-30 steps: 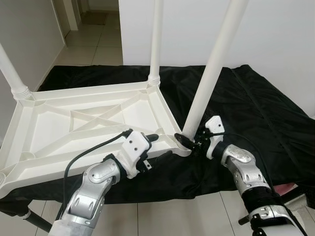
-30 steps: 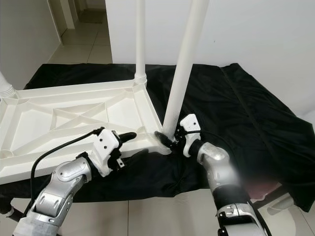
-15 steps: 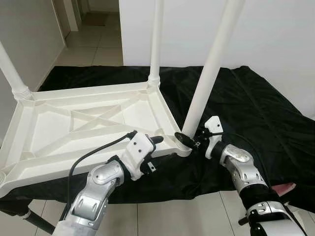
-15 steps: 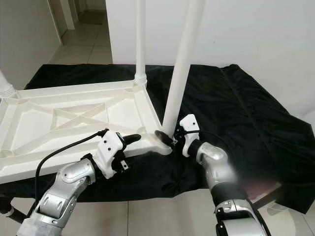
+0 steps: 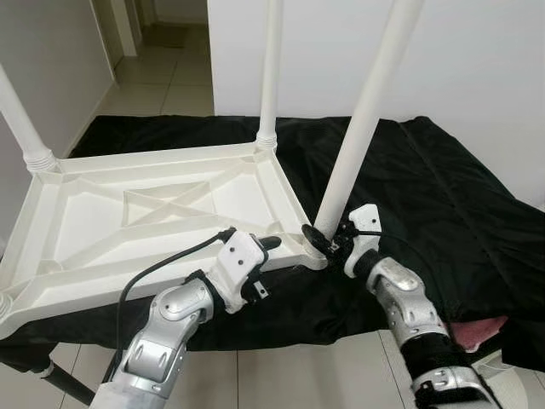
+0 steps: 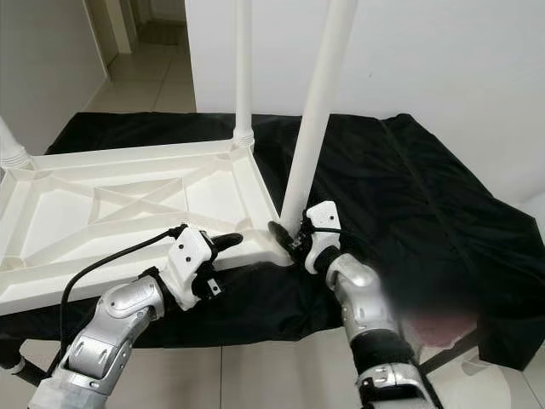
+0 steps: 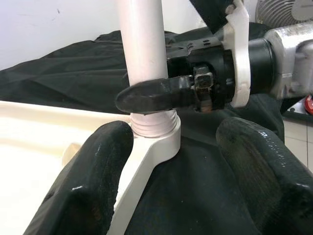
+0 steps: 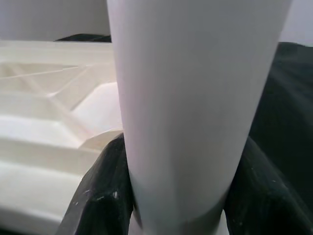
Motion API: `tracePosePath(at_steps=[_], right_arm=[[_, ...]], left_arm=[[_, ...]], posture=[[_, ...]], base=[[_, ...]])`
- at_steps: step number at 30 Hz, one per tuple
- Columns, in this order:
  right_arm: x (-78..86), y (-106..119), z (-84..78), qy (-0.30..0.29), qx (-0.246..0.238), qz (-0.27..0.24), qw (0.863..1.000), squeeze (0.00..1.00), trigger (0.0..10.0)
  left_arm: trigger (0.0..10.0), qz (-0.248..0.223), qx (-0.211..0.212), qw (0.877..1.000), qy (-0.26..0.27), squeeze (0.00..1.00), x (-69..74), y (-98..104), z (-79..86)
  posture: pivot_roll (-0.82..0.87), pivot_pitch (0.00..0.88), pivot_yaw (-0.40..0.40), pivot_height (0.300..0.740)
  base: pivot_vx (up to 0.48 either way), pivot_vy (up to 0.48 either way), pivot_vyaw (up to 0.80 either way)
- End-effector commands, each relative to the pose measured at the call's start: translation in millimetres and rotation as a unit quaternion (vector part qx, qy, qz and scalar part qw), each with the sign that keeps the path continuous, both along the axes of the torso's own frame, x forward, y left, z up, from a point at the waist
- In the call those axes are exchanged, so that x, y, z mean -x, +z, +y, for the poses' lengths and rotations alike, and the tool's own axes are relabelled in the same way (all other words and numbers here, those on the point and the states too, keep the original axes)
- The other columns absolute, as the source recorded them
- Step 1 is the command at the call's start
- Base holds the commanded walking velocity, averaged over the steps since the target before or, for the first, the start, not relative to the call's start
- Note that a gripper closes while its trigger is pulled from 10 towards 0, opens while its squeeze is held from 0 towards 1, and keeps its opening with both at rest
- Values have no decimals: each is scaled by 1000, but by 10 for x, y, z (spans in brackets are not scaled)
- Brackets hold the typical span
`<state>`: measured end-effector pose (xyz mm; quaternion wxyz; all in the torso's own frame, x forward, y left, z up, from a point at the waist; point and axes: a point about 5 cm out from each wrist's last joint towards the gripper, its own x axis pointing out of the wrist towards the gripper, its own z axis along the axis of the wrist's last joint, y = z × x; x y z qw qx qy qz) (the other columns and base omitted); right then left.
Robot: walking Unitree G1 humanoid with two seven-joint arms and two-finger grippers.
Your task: Building children table
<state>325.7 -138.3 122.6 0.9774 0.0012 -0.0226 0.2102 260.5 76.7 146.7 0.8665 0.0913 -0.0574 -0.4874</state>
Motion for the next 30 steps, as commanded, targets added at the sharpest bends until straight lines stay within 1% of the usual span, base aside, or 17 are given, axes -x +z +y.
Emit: tracePosePath(at_steps=[1, 2, 4, 5, 6, 8, 9, 10, 11, 12, 15, 19, 21, 23, 24, 27, 30], right_arm=[[44, -115, -88, -72, -9, 36, 997, 0, 10000], [44, -115, -88, -72, -9, 36, 997, 0, 10000], [97, -147, -42, -111, -16, 45, 993, 0, 10000], [97, -147, -42, -111, -16, 45, 993, 0, 10000], [135, -168, 4, -135, -22, 51, 989, 0, 10000], [212, -216, 92, -204, -28, 69, 976, 0, 10000], [240, -234, 111, -241, -35, 78, 967, 0, 10000], [240, -234, 111, -241, -35, 78, 967, 0, 10000], [254, -244, 117, -264, -38, 82, 960, 0, 10000], [247, -229, 142, -267, -48, 81, 959, 0, 10000], [228, -180, 128, -273, -60, 76, 957, 0, 10000], [237, -179, 122, -261, -58, 81, 960, 0, 10000], [267, -182, 152, -259, -51, 81, 961, 0, 10000], [280, -179, 173, -256, -57, 83, 961, 8, 10000], [284, -163, 192, -248, -63, 80, 963, 1000, 10000], [287, -151, 202, -244, -68, 78, 964, 1000, 10000], [285, -112, 217, -210, -79, 67, 972, 1000, 10000]], left_arm=[[10000, 0, 2, 1000, 26, 0, -22, -29, 19], [10000, 0, 2, 1000, 26, 0, -22, -29, 19], [10000, 0, 0, 1000, 26, 0, -24, -34, 31], [10000, 0, 0, 1000, 26, 0, -24, -34, 31], [10000, 1, 0, 1000, 28, 0, -29, -36, 42], [10000, -3, -1, 999, 33, 0, -40, -32, 62], [10000, -4, -2, 999, 34, 0, -46, -33, 66], [10000, -4, -2, 999, 34, 0, -46, -33, 66], [10000, -4, -3, 999, 35, 0, -50, -33, 66], [10000, -4, -3, 999, 35, 0, -51, -34, 64], [10000, -3, -1, 999, 35, 0, -49, -36, 59], [10000, -2, -3, 999, 32, 0, -42, -43, 46], [10000, -2, -3, 999, 32, 0, -49, -40, 47], [10000, -3, -2, 999, 34, 0, -55, -39, 54], [10000, -2, -2, 999, 35, 0, -57, -40, 59], [10000, -2, -2, 999, 35, 0, -55, -42, 59], [10000, -1, 0, 999, 36, 0, -47, -47, 51]], posture=[[29, 0, -37, 740], [29, 0, -37, 740], [30, 0, -37, 740], [30, 0, -37, 740], [34, 0, -38, 740], [36, 0, -42, 740], [38, 0, -42, 740], [38, 0, -42, 740], [38, 0, -42, 740], [40, 0, -41, 740], [34, 0, -38, 740], [36, 0, -41, 740], [37, 0, -42, 740], [37, 0, -43, 740], [37, 0, -43, 740], [37, 0, -47, 740], [36, 0, -48, 740]], base=[[0, 0, 0], [0, 0, 0], [0, 0, 0], [0, 0, 0], [0, 0, 0], [0, 0, 0], [0, 0, 0], [0, 0, 0], [0, 0, 0], [0, 0, 0], [0, 0, 0], [0, 0, 0], [0, 0, 0], [0, 0, 0], [0, 0, 0], [0, 0, 0], [0, 0, 0]])
